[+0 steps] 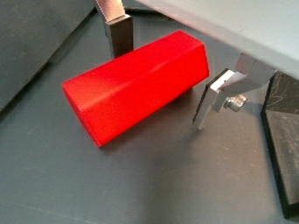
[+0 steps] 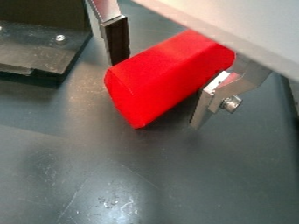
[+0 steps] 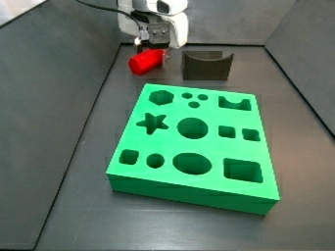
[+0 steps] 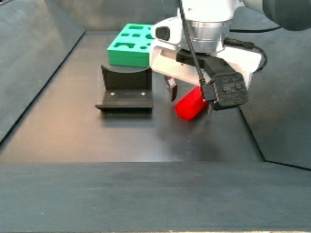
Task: Pick up the hexagon object. Move up. Place the hexagon object on the fixture. Regrasp the hexagon object. Move to above the board. Insert the hexagon object.
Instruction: Pick up the hexagon object.
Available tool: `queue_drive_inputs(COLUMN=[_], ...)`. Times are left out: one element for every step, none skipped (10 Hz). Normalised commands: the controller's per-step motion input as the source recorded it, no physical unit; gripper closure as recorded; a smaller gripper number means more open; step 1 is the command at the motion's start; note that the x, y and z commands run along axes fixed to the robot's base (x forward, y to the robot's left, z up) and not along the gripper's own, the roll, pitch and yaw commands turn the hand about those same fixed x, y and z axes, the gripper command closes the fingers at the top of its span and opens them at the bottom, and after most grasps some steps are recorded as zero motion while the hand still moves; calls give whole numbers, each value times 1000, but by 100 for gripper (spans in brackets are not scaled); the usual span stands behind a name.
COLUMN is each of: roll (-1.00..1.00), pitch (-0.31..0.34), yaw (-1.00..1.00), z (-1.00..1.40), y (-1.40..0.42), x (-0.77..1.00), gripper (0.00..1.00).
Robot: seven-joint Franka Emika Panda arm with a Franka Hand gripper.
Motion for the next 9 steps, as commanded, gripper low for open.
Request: queue_drive_inputs(roll=[0, 0, 0, 0, 0, 0, 0, 0, 0], pitch=[-10, -41, 0, 0, 0, 0, 0, 0, 0], yaw=[0, 0, 0, 0, 0, 0, 0, 0, 0], z=[0, -20, 0, 0, 0, 0, 0, 0, 0], y=[0, 0, 0, 0, 0, 0, 0, 0, 0], x=[0, 0, 0, 0, 0, 0, 0, 0, 0], gripper=[0, 0, 0, 100, 100, 100, 100, 100, 100])
